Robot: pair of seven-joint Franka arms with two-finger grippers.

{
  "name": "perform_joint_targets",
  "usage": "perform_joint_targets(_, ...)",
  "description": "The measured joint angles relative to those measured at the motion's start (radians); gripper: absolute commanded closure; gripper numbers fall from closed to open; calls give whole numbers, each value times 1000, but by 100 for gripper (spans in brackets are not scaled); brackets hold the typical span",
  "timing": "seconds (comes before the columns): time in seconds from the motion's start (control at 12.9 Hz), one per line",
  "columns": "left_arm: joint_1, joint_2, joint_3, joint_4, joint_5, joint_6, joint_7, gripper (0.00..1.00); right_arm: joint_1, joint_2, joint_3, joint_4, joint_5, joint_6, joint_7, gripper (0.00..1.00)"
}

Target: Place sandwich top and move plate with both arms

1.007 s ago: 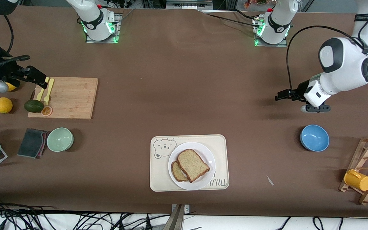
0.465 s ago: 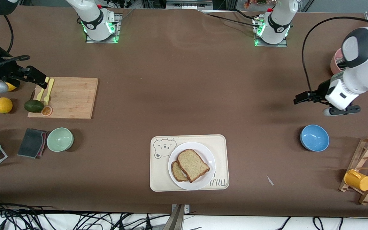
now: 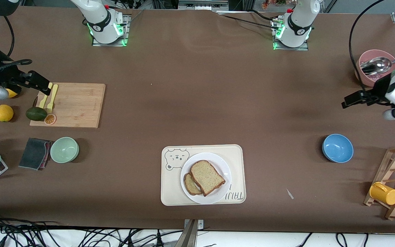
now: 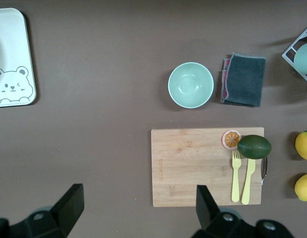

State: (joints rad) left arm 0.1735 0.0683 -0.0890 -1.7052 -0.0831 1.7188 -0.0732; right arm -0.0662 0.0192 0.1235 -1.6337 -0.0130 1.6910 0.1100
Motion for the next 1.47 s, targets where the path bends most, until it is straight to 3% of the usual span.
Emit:
perform_joint_targets(0.62,-116,-7,101,105,0,-109,-20,0,0,-2,0,6,0,4,0,0)
perform_joint_targets(1.24,-126,-16,60,117,1,-126,-36,0,0,-3,0,10,0,4,0,0)
perform_joint_targets(1.47,-129,-16,55,115,79,-126,-36,0,0,-4,0,11,0,4,0,0)
